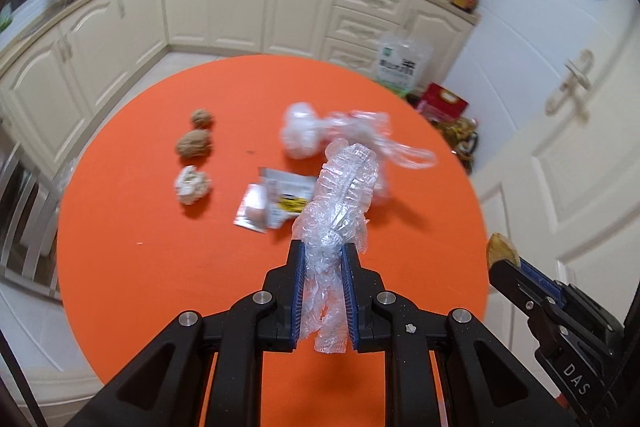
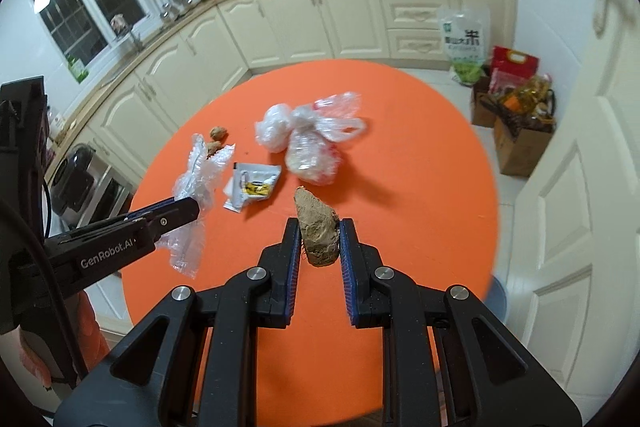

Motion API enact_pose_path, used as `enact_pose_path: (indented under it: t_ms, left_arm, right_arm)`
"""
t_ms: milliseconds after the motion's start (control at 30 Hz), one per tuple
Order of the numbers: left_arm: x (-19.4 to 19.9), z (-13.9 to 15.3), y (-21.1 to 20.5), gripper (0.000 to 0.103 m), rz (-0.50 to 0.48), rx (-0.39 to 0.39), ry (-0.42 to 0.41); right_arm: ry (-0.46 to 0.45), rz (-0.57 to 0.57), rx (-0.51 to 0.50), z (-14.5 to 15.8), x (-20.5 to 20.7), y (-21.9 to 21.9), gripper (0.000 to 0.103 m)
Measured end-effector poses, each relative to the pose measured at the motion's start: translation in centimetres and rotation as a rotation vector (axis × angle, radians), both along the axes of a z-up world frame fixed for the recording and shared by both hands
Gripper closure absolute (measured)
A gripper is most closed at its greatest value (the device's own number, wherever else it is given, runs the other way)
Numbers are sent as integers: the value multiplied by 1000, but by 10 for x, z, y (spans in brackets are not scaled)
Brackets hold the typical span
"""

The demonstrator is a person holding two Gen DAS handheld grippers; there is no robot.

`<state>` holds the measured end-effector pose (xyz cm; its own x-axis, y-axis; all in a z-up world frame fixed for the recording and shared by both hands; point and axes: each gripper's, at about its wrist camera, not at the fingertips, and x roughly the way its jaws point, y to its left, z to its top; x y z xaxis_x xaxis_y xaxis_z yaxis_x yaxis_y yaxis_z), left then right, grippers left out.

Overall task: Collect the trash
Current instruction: 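Carry the clear wrap and brown lump to the blue bin and open both tools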

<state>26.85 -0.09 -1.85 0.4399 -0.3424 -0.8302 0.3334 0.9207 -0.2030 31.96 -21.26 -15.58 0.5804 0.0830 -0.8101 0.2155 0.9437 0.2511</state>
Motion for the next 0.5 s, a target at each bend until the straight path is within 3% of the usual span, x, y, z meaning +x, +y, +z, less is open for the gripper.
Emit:
enact_pose_path:
  t_ms: [267,500]
  left_arm:
    - [-34,5,-54,89,-144,5,-15]
    - [-52,-8,-117,89,-281,27,3]
  right_arm:
    - [-34,-122,-6,14,-53,-44,85]
    - [-32,-252,-7,14,-97,-89,85]
